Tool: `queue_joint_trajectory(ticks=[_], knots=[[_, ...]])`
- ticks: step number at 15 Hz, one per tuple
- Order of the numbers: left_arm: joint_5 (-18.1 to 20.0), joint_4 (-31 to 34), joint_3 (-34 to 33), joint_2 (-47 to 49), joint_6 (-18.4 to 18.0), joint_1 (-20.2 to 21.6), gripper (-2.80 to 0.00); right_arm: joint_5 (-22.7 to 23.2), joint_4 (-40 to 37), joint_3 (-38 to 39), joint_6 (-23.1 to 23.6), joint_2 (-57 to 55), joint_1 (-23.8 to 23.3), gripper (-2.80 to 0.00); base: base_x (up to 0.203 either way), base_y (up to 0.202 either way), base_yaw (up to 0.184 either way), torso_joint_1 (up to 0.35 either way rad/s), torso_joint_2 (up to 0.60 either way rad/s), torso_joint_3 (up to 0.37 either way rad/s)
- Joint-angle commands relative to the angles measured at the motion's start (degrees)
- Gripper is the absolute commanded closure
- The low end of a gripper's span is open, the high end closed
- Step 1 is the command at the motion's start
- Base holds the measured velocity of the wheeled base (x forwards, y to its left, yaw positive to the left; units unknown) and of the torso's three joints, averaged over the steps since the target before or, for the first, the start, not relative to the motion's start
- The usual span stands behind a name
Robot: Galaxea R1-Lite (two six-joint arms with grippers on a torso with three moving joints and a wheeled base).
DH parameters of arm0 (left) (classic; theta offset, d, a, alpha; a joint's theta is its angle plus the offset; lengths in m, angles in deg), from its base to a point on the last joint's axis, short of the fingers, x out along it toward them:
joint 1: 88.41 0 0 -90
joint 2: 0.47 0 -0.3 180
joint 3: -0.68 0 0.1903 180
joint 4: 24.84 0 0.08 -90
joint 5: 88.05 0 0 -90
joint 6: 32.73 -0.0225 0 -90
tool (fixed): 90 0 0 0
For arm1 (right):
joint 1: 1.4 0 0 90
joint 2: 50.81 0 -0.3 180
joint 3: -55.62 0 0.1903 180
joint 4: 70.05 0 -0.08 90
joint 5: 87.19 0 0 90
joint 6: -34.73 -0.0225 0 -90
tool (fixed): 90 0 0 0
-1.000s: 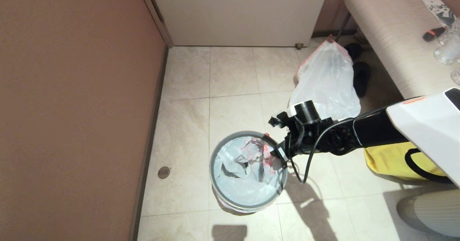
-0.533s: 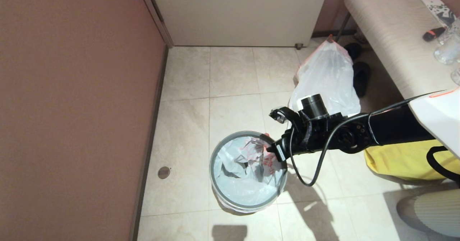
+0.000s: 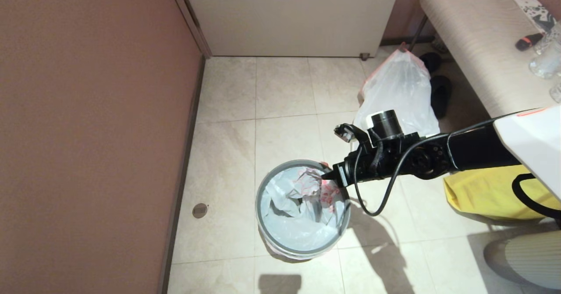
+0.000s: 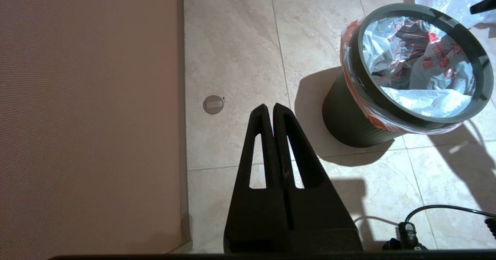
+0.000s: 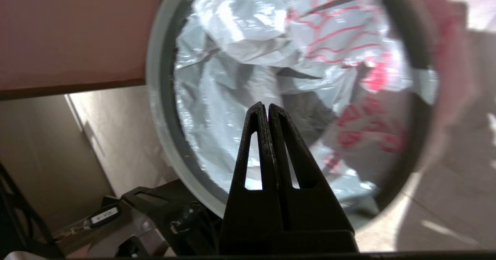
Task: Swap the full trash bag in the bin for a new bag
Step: Place the trash can ring on the trash can
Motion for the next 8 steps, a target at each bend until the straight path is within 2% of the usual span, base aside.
queue_joint_trajectory(ticks=[1,2,4,6,8], knots=[[0.0,0.0,0.0,0.0,0.0,0.0,0.00,0.5,1.0,1.4,-2.2,-0.8,2.3,0.00,0.000,0.000,0.000,0.000,0.00,0.000],[0.0,0.0,0.0,0.0,0.0,0.0,0.00,2.3,3.3,2.5,-3.3,-0.6,2.4,0.00,0.000,0.000,0.000,0.000,0.00,0.000],[0.0,0.0,0.0,0.0,0.0,0.0,0.00,10.2,9.4,6.2,-4.6,-0.7,2.2,0.00,0.000,0.000,0.000,0.000,0.00,0.000],[0.0,0.0,0.0,0.0,0.1,0.0,0.00,13.5,10.1,7.0,-7.1,-1.7,2.7,0.00,0.000,0.000,0.000,0.000,0.00,0.000],[0.0,0.0,0.0,0.0,0.0,0.0,0.00,20.2,10.2,7.8,-7.1,-2.7,2.2,0.00,0.000,0.000,0.000,0.000,0.00,0.000]])
